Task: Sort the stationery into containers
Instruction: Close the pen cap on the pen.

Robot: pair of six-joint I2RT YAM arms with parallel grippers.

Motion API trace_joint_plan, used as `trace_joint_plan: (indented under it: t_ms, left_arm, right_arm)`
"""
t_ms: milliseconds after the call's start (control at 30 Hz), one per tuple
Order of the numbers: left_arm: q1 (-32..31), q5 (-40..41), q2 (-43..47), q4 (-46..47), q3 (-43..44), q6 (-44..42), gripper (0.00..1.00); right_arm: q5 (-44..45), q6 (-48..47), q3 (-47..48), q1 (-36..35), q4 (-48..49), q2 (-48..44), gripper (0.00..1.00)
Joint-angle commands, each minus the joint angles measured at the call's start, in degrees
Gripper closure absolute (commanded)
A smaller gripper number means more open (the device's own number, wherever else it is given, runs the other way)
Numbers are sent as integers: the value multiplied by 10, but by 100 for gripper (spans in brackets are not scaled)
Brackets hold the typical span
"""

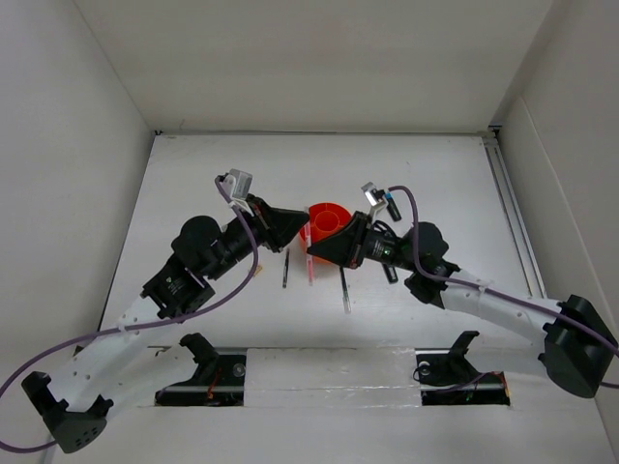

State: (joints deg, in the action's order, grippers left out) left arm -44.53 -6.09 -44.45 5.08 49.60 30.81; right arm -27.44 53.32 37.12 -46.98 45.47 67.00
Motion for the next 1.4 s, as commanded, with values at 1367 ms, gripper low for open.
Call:
trace_joint_plan:
  t_ms: [1367]
  left_arm:
    - [-21,-69,8,-35,-29,-50,100]
  right_arm:
    - [18,15,80,32,-53,-46,100]
